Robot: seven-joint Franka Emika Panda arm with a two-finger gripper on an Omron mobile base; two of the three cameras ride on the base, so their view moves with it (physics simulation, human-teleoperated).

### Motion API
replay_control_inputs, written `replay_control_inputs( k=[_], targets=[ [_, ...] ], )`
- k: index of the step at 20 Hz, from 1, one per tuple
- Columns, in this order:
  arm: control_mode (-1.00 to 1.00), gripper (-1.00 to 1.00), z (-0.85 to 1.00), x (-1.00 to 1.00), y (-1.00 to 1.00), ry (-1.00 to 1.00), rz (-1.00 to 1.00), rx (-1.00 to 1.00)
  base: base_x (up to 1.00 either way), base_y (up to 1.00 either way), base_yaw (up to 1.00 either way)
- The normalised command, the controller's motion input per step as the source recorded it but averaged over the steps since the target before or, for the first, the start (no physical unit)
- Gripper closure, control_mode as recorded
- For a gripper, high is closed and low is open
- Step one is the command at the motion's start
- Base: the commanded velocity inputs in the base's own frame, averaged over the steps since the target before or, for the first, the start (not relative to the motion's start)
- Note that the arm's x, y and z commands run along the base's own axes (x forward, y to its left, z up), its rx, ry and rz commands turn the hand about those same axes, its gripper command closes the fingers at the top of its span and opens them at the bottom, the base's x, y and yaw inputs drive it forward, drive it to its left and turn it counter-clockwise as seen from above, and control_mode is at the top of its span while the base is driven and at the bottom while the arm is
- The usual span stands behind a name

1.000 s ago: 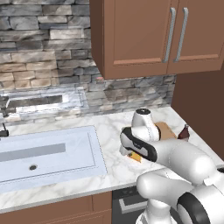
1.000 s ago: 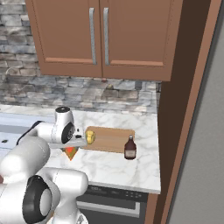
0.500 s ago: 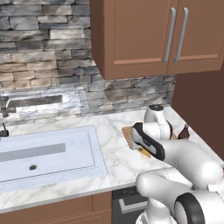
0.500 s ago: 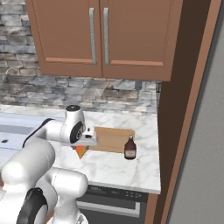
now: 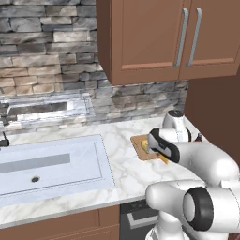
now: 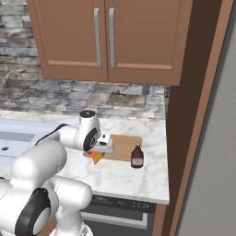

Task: Retrieve the reheated potato from the microwave, then place the potato, cheese, and condiment on the cutting board.

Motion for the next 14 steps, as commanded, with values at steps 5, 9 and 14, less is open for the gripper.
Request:
replay_control_inputs(
  k=[5,9,14],
  targets=[
    [-1.0,1.0,0.09,0.42,-0.28,-0.01,-0.09,0.0,0.0,0.0,0.0],
    [-1.0,1.0,0.05,0.44,-0.22,0.0,-0.07,0.0,0.0,0.0,0.0],
    [-1.0,1.0,0.0,0.41,-0.12,0.0,-0.05,0.0,0.0,0.0,0.0]
  ],
)
